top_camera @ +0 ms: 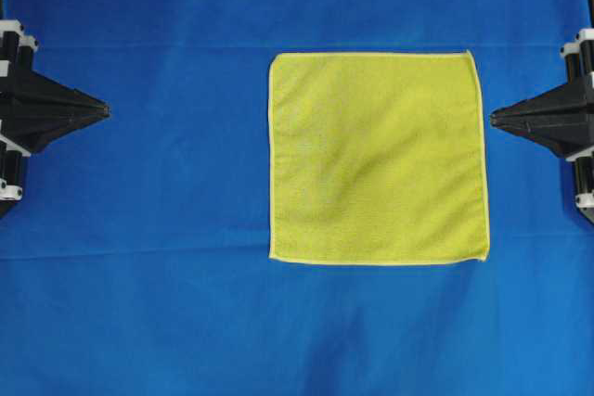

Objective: Fold the yellow towel.
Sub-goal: 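Move both grippers to the towel's top corners and pinch them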

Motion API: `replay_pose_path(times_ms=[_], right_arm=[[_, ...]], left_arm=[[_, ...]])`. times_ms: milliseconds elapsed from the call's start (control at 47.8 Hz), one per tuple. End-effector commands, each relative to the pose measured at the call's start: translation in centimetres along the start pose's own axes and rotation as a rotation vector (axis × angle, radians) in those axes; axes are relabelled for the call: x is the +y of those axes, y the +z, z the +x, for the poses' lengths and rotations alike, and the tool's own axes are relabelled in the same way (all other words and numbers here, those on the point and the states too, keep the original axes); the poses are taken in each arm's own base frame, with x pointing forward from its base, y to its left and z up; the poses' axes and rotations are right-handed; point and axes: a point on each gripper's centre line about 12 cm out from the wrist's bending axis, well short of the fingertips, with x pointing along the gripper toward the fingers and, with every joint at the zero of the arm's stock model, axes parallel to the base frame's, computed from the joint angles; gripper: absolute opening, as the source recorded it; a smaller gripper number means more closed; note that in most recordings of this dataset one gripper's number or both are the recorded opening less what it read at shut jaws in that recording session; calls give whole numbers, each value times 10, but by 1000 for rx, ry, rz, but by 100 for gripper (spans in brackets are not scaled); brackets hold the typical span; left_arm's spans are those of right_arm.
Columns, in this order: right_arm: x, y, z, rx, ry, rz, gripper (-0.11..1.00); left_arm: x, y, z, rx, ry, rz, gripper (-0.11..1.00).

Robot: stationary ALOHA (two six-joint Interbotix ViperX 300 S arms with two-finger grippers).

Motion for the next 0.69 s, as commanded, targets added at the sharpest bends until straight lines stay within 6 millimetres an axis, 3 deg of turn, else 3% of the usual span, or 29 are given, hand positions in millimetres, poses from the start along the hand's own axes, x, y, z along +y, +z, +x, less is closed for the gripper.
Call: replay_pose_path(times_ms=[0, 147, 314, 607, 670], right_arm=[[-2, 11, 4, -25, -10, 11, 0], [-14, 6, 7, 79, -73, 57, 0], [-33, -5, 5, 199, -175, 116, 0], [-81, -46, -9, 435, -430, 211, 0], [-91, -57, -13, 492, -480, 231, 1]], left_arm=[[2, 2, 7, 9, 12, -55, 0], [6, -4, 16, 42, 36, -66, 0], [27, -18, 28, 109, 130, -98, 0], [63, -57, 62, 267, 260, -136, 1], [70, -67, 74, 305, 272, -140, 8]])
